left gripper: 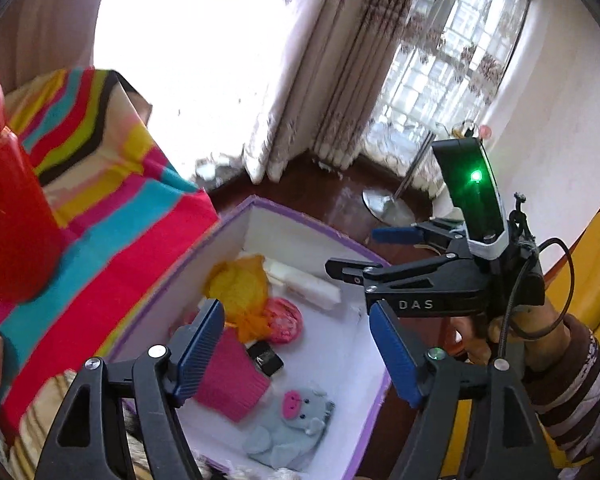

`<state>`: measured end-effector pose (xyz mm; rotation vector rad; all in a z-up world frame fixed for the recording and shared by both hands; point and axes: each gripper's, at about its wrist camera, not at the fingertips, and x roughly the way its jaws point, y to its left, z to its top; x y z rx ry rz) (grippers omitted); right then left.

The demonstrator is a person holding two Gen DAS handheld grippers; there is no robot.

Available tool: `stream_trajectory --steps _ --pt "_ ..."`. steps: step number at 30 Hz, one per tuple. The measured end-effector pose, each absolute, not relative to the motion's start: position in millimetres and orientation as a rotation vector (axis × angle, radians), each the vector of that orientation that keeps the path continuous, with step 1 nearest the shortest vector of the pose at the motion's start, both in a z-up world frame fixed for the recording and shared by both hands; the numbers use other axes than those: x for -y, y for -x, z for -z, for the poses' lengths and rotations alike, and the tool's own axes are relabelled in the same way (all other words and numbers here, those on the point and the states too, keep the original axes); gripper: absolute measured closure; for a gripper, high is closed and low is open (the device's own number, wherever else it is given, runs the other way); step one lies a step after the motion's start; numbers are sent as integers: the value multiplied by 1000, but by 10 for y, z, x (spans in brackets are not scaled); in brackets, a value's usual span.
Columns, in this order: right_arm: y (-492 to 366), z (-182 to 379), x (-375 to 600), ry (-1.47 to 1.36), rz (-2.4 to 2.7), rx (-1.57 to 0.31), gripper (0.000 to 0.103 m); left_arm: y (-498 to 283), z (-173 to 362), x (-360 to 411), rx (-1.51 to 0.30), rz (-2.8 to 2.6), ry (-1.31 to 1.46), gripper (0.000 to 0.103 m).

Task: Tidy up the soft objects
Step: 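Lower the black cuff into the box and open the left tool, then move both open tools back over the pile of soft items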

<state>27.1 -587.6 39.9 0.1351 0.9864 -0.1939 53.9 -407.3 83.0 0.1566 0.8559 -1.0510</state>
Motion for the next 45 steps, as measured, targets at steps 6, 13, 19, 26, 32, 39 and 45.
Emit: stream_trajectory --steps 6,13,19,26,32,39,45 --pt "-316 -655 5591 -136 162 -868 13 -629 -987 3720 -764 934 -168 27" --pt "-484 -797 5164 -46 188 -757 13 -861 -989 3090 -769 796 -67 27" --pt "-582 -833 4832 -46 106 -691 13 -984 -959 2644 -754 691 -22 27" --pt "-777 -792 4413 -89 -67 -716 13 -1086 -904 2116 -757 610 49 27" --pt "-930 -733 4019 -89 -154 -729 13 -1221 -838 1582 -777 529 172 27" --pt "-1157 -648 3638 -94 -255 -775 13 -1435 -584 863 -856 359 345 27" --pt "-1364 -557 3363 -79 -312 -821 13 -1565 -281 501 -976 249 436 27"
